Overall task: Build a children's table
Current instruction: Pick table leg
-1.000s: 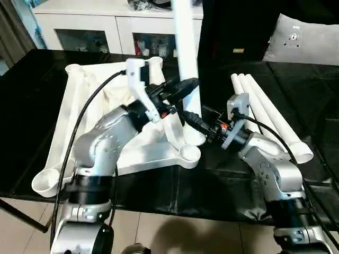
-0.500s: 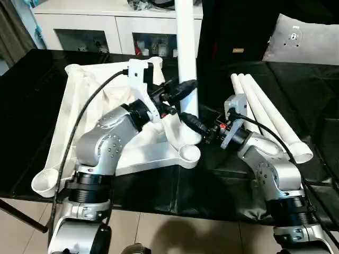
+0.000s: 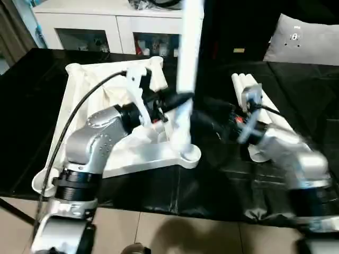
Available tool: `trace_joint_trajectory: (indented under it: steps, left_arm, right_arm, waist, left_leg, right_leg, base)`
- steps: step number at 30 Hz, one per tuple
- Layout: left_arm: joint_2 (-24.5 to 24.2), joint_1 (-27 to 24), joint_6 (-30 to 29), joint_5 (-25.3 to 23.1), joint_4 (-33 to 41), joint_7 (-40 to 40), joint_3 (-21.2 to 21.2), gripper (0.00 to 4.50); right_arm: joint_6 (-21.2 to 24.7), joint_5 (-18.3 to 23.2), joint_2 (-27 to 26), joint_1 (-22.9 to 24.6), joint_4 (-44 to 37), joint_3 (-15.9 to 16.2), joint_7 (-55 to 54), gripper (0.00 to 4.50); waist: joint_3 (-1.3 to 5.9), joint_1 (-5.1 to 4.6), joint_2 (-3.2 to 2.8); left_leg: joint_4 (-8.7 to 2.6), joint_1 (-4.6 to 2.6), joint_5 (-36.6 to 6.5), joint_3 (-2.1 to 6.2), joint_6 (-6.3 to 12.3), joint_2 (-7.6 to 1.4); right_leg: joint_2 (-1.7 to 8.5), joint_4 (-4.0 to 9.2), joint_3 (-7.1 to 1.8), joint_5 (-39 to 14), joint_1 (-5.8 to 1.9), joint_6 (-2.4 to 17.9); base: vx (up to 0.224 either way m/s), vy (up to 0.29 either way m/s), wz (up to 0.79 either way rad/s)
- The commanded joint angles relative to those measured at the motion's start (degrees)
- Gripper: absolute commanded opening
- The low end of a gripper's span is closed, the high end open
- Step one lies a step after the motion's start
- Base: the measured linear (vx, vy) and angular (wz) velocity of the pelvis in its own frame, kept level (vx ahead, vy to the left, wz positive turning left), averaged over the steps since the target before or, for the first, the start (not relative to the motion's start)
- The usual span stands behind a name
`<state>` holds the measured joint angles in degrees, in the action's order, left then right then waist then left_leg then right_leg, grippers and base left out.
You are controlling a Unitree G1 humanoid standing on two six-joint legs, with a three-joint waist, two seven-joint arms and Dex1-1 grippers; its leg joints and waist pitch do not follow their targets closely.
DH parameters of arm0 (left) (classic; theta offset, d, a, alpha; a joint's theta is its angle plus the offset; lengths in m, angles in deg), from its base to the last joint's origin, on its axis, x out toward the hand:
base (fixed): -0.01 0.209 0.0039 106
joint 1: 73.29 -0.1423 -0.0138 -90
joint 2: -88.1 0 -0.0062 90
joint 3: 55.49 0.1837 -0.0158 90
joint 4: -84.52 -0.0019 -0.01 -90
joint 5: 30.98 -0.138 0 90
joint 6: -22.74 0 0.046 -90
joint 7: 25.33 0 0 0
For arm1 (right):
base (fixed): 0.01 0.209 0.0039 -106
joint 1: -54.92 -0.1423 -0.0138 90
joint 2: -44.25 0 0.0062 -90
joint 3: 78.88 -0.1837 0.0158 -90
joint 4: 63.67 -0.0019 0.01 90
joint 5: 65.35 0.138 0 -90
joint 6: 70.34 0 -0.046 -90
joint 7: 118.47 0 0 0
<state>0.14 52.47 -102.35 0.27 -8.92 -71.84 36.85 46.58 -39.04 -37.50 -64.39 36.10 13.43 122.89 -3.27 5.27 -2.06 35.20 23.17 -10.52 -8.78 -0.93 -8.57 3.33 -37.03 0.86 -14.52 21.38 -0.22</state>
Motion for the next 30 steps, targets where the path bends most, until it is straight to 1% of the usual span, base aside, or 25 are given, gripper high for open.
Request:
trace_joint_trajectory:
  steps: [1, 2, 3, 4, 5, 6, 8, 10, 11, 13, 15, 16, 17, 19, 20, 23, 24, 25, 26, 27, 29, 30]
  left_arm:
    - [-0.5, 1.6, -0.7, 1.9, 2.0, -2.8, 0.6, 1.80]
    - [-0.7, 2.1, -1.1, 3.0, 2.5, -4.7, 0.8, 1.80]
    - [-0.7, 2.4, -1.0, 3.4, 2.7, -5.7, 0.9, 1.80]
    - [-0.7, 3.0, -1.3, 4.1, 2.9, -7.1, 1.1, 1.80]
    - [-0.7, 3.3, -1.6, 4.4, 2.9, -7.7, 1.2, 1.80]
    - [-0.7, 3.5, -1.7, 4.6, 2.9, -8.3, 1.4, 1.80]
    - [-0.8, 3.8, -1.9, 4.9, 2.9, -9.0, 1.6, 1.80]
    - [-0.7, 4.4, -1.9, 4.9, 2.6, -9.8, 2.0, 1.80]
    - [-0.6, 4.8, -1.7, 4.8, 2.3, -10.2, 2.4, 1.80]
    - [-0.6, 5.2, -1.4, 4.4, 2.0, -10.6, 3.0, 1.80]
    - [-0.5, 5.5, -1.2, 4.1, 1.6, -10.9, 3.2, 1.80]
    - [-0.4, 5.5, -1.2, 4.1, 1.5, -10.9, 3.2, 1.80]
    - [-0.3, 5.7, -1.1, 3.9, 1.2, -11.1, 3.3, 1.80]
    - [-0.3, 5.8, -0.7, 3.6, 1.1, -11.3, 3.5, 1.80]
    - [-0.3, 5.9, -0.6, 3.5, 0.9, -11.3, 3.6, 1.80]
    - [-0.1, 5.9, -0.3, 3.3, 0.7, -11.3, 3.7, 1.80]
    - [0.0, 5.9, -0.2, 3.4, 0.6, -11.0, 3.6, 1.80]
    - [0.2, 5.9, 0.1, 3.4, 0.6, -10.8, 3.5, 1.80]
    - [0.3, 5.8, 0.2, 3.3, 0.5, -10.7, 3.5, 1.80]
    - [0.3, 5.8, 0.3, 3.3, 0.5, -10.7, 3.5, 1.80]
    - [0.4, 5.7, 0.4, 3.2, 0.5, -10.6, 3.4, 1.80]
    - [0.5, 5.7, 0.5, 3.2, 0.4, -10.5, 3.4, 1.80]
  right_arm:
    - [0.1, -0.4, 0.9, -1.0, 0.6, 1.4, 3.2, 4.21]
    - [-0.2, -0.2, 1.4, -1.5, 1.2, 1.9, 4.8, 4.21]
    - [-0.5, -0.2, 1.6, -1.8, 1.5, 2.1, 5.5, 4.21]
    - [-0.4, -0.1, 2.0, -2.4, 1.7, 2.5, 6.9, 4.21]
    - [-0.2, 0.0, 2.2, -2.6, 1.7, 2.8, 7.6, 4.04]
    - [-0.2, 0.1, 2.4, -2.8, 1.7, 3.1, 8.2, 3.94]
    - [0.1, 0.1, 2.8, -3.0, 1.6, 3.7, 9.1, 3.94]
    - [-1.0, -1.0, 3.2, -3.3, 1.8, 4.9, 10.1, 3.87]
    - [-1.0, -1.1, 3.1, -3.5, 2.2, 5.0, 10.6, 3.87]
    - [-0.7, -0.7, 3.0, -3.8, 2.7, 5.0, 11.2, 3.58]
    - [-0.3, -0.4, 3.0, -4.1, 3.0, 5.0, 11.8, 3.58]
    - [-0.2, -0.3, 3.0, -4.1, 3.0, 5.0, 11.9, 3.48]
    - [0.3, 0.0, 2.9, -4.2, 3.0, 5.0, 12.4, 3.26]
    - [0.7, 0.4, 2.8, -4.2, 2.7, 4.9, 12.6, 3.16]
    - [0.9, 0.6, 2.8, -4.2, 2.8, 5.0, 12.6, 3.11]
    - [1.1, 0.8, 2.7, -4.2, 2.9, 5.0, 12.7, 2.71]
    - [1.2, 1.0, 2.5, -4.1, 2.9, 4.9, 12.7, 2.71]
    - [1.3, 1.1, 2.3, -3.9, 2.8, 4.8, 12.7, 2.71]
    - [1.4, 1.1, 2.2, -3.7, 2.8, 4.7, 12.7, 2.46]
    - [1.5, 1.1, 2.2, -3.7, 2.8, 4.7, 12.7, 2.46]
    - [1.4, 1.1, 2.2, -3.4, 2.9, 4.8, 12.9, 2.31]
    - [1.5, 1.1, 2.2, -3.3, 2.9, 4.8, 12.9, 2.13]
  waist:
    - [4.09, 0.20, 1.22]
    - [4.19, 0.29, 1.29]
    - [4.18, 0.28, 1.47]
    - [4.12, 0.25, 1.46]
    - [4.08, 0.22, 1.44]
    - [4.08, 0.21, 1.61]
    - [4.08, 0.28, 1.55]
    - [4.07, 0.26, 1.83]
    - [4.09, 0.30, 1.76]
    - [4.12, 0.37, 1.80]
    - [4.13, 0.50, 1.80]
    - [4.13, 0.57, 1.81]
    - [4.13, 0.63, 1.83]
    - [4.14, 0.72, 1.82]
    - [4.14, 0.79, 1.59]
    - [4.20, 0.84, 1.77]
    - [4.22, 0.92, 1.50]
    - [4.24, 0.91, 1.63]
    - [4.27, 0.99, 1.58]
    - [4.31, 1.03, 1.53]
    - [4.29, 1.17, 1.59]
    - [4.33, 1.28, 1.39]
  left_leg:
    - [-3.36, -1.30, -1.4, 0.77, 5.68, -3.77]
    - [-3.31, -1.36, -1.1, 0.74, 5.89, -3.77]
    - [-3.30, -1.38, -0.9, 0.68, 5.99, -3.78]
    - [-3.31, -1.36, -0.8, 0.70, 6.12, -3.80]
    - [-3.27, -1.35, -1.0, 0.65, 6.18, -3.73]
    - [-3.25, -1.39, -0.9, 0.68, 6.26, -3.81]
    - [-3.23, -1.45, -0.6, 0.71, 6.39, -3.87]
    - [-3.20, -1.40, -0.2, 0.65, 6.71, -3.87]
    - [-3.17, -1.40, -0.1, 0.69, 6.74, -3.90]
    - [-3.11, -1.46, 0.0, 0.63, 6.82, -3.89]
    - [-3.09, -1.42, 0.0, 0.65, 6.83, -3.90]
    - [-3.09, -1.47, -0.1, 0.65, 6.83, -3.90]
    - [-3.10, -1.49, -0.1, 0.64, 6.77, -3.89]
    - [-3.09, -1.48, -0.1, 0.69, 6.74, -3.96]
    - [-3.07, -1.50, -0.2, 0.72, 6.69, -3.96]
    - [-3.05, -1.49, -0.1, 0.66, 6.57, -3.92]
    - [-3.02, -1.50, -0.1, 0.70, 6.53, -3.92]
    - [-3.01, -1.48, -0.1, 0.67, 6.53, -3.92]
    - [-3.02, -1.53, 0.0, 0.72, 6.55, -3.98]
    - [-2.99, -1.52, 0.2, 0.73, 6.56, -3.97]
    - [-2.98, -1.53, 0.1, 0.70, 6.57, -3.99]
    - [-2.96, -1.55, 0.1, 0.73, 6.42, -3.99]
  right_leg:
    - [4.66, 3.54, -1.65, 7.3, -2.46, 16.3]
    - [4.69, 3.46, -1.61, 7.0, -2.51, 16.8]
    - [4.65, 3.48, -1.61, 7.2, -2.46, 17.0]
    - [4.65, 3.43, -1.59, 7.4, -2.42, 17.4]
    - [4.60, 3.46, -1.57, 7.2, -2.39, 17.5]
    - [4.62, 3.40, -1.60, 7.2, -2.45, 17.5]
    - [4.66, 3.31, -1.58, 7.7, -2.43, 17.7]
    - [4.64, 3.30, -1.58, 8.3, -2.50, 17.8]
    - [4.69, 3.26, -1.58, 8.4, -2.49, 17.8]
    - [4.67, 3.22, -1.60, 8.6, -2.44, 18.0]
    - [4.67, 3.18, -1.60, 8.7, -2.50, 18.1]
    - [4.64, 3.19, -1.58, 8.5, -2.46, 18.1]
    - [4.68, 3.21, -1.56, 8.3, -2.49, 18.1]
    - [4.70, 3.16, -1.57, 8.3, -2.49, 18.1]
    - [4.69, 3.15, -1.55, 8.3, -2.43, 18.1]
    - [4.66, 3.13, -1.55, 8.6, -2.48, 18.1]
    - [4.70, 3.09, -1.55, 8.7, -2.47, 18.2]
    - [4.69, 3.13, -1.56, 8.9, -2.50, 18.2]
    - [4.65, 3.06, -1.53, 9.1, -2.44, 18.2]
    - [4.63, 3.00, -1.53, 9.4, -2.47, 18.3]
    - [4.66, 3.01, -1.53, 9.6, -2.44, 18.3]
    - [4.70, 2.96, -1.53, 9.5, -2.43, 18.3]
  base:
    - [0.000, 0.000, 0.00]
    - [0.000, 0.000, 0.00]
    - [0.000, 0.000, 0.00]
    - [0.000, 0.000, 0.00]
    - [0.000, 0.000, 0.00]
    - [0.000, 0.000, 0.00]
    - [0.000, 0.000, 0.00]
    - [0.000, 0.000, 0.00]
    - [0.000, 0.000, 0.00]
    - [0.000, 0.000, 0.00]
    - [0.000, 0.000, 0.00]
    - [0.000, 0.000, 0.00]
    - [0.000, 0.000, 0.00]
    - [0.000, 0.000, 0.00]
    - [0.000, 0.000, 0.00]
    - [0.000, 0.000, 0.00]
    - [0.000, 0.000, 0.00]
    - [0.000, 0.000, 0.00]
    - [0.000, 0.000, 0.00]
    - [0.000, 0.000, 0.00]
    - [0.000, 0.000, 0.00]
    - [0.000, 0.000, 0.00]
